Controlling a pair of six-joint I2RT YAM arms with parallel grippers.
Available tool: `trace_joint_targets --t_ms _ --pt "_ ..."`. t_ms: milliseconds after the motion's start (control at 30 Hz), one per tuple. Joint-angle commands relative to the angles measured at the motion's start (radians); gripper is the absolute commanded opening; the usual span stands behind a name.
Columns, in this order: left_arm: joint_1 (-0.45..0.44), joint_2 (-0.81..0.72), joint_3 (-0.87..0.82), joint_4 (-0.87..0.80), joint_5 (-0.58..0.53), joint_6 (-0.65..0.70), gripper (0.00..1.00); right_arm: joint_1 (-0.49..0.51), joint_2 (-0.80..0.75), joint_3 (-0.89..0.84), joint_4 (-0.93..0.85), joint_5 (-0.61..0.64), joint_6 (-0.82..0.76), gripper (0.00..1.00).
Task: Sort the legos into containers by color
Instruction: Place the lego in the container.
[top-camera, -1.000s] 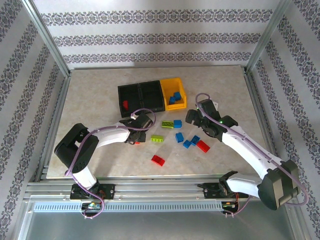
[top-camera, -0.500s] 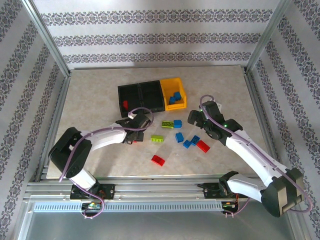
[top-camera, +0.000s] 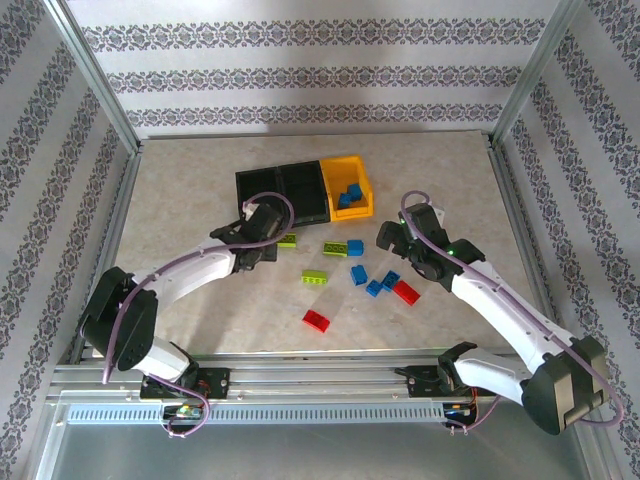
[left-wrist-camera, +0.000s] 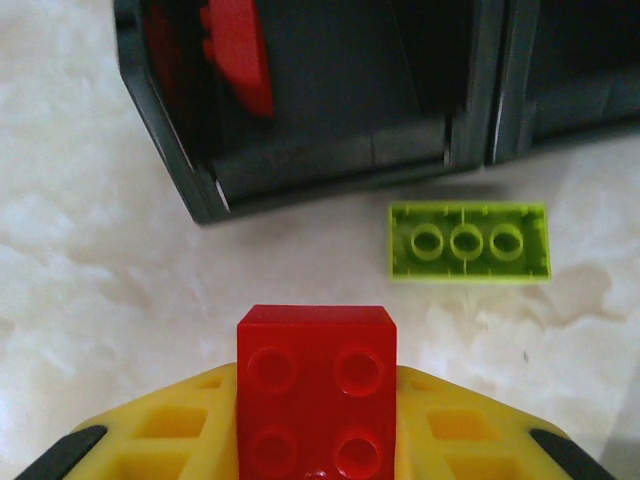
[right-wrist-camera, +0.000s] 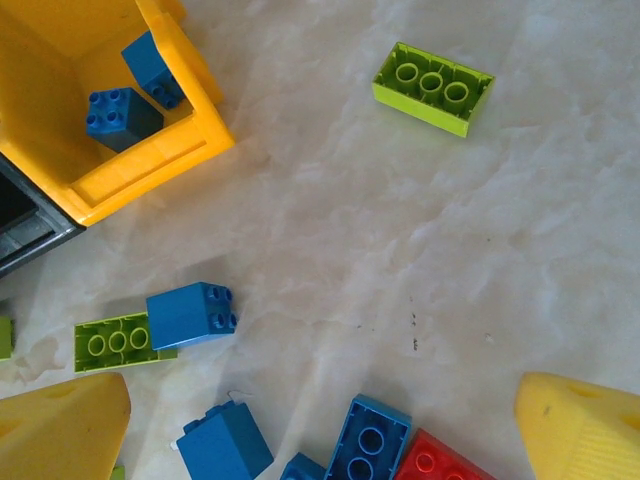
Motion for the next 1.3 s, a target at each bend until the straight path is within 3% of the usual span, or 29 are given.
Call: trace_joint_targets --t_ms 0,467,933,1267 --pt "0.050 0.037 0.064 0.016 -0.021 0.074 0.30 -0.001 0.008 -0.015 -0.013 0.005 0.020 0.98" --pt "0.196 0.258 0.350 0.040 0.043 0.115 0.29 -0.001 -0.007 -0.008 -0.022 0.015 0.012 0.99" --pt "0.206 0.485 0.551 -0.003 0.056 0.075 0.29 -0.001 -0.022 -0.014 -0.039 0.019 0.014 0.98" --pt "0.207 0.521 0.558 -0.012 0.065 0.059 0.35 -0.006 -0.033 -0.035 -0.046 0.020 0.017 0.98"
